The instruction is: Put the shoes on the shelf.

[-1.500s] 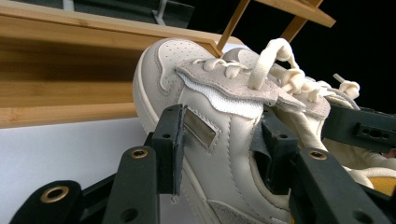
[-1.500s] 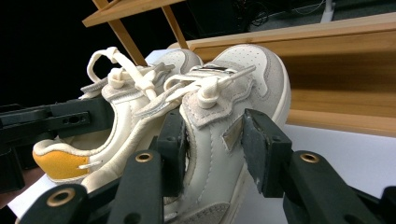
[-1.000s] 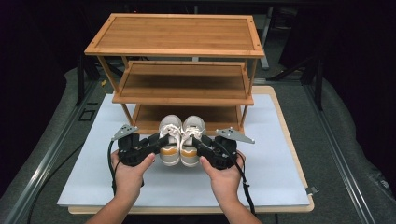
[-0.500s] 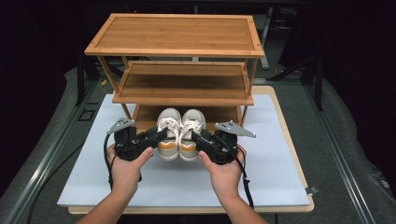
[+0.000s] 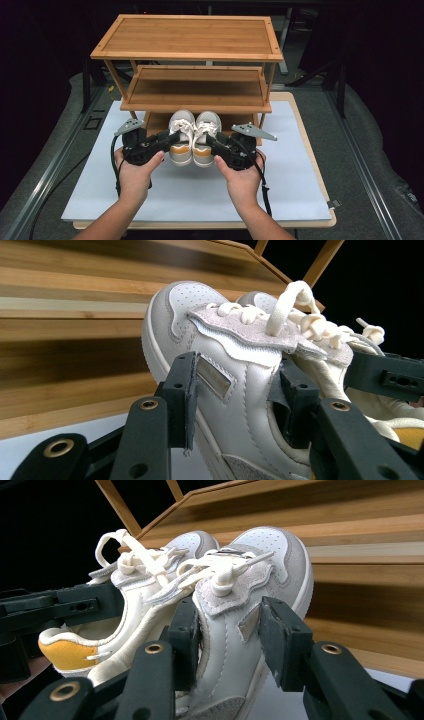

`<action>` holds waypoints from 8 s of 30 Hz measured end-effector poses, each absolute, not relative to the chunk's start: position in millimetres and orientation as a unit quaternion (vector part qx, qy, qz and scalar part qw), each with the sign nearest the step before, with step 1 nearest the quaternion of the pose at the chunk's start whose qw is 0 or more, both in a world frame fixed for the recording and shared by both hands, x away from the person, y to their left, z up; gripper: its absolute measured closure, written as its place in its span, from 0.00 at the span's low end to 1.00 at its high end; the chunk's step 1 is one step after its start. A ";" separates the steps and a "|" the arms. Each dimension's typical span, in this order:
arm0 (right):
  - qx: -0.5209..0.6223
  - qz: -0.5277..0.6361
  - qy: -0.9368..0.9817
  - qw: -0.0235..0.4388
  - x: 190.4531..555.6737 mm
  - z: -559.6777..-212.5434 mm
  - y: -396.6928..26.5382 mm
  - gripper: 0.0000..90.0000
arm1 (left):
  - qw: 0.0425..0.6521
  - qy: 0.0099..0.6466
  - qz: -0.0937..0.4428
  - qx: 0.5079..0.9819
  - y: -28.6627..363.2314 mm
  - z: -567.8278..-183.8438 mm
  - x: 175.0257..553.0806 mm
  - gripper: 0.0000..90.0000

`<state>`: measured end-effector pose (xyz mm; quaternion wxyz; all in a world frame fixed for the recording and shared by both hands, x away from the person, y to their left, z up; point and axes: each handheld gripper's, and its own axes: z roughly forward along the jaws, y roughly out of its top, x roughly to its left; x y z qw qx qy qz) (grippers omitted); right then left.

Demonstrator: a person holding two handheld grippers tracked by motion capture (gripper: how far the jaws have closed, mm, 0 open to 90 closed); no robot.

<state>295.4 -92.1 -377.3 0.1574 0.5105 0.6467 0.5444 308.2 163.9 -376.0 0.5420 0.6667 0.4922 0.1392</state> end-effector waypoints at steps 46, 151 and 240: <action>0.519 0.544 0.641 0.156 346.9 -352.7 -96.1 0.68 | 0.542 0.496 0.140 0.664 158.2 -352.3 361.0 0.64; 0.542 0.536 0.634 0.131 442.4 -354.0 -100.3 0.62 | 0.525 0.523 0.095 0.665 160.8 -354.1 458.6 0.57; 0.524 0.550 0.641 0.114 413.6 -375.0 -118.4 1.00 | 0.545 0.495 0.078 0.672 183.2 -372.3 429.4 1.00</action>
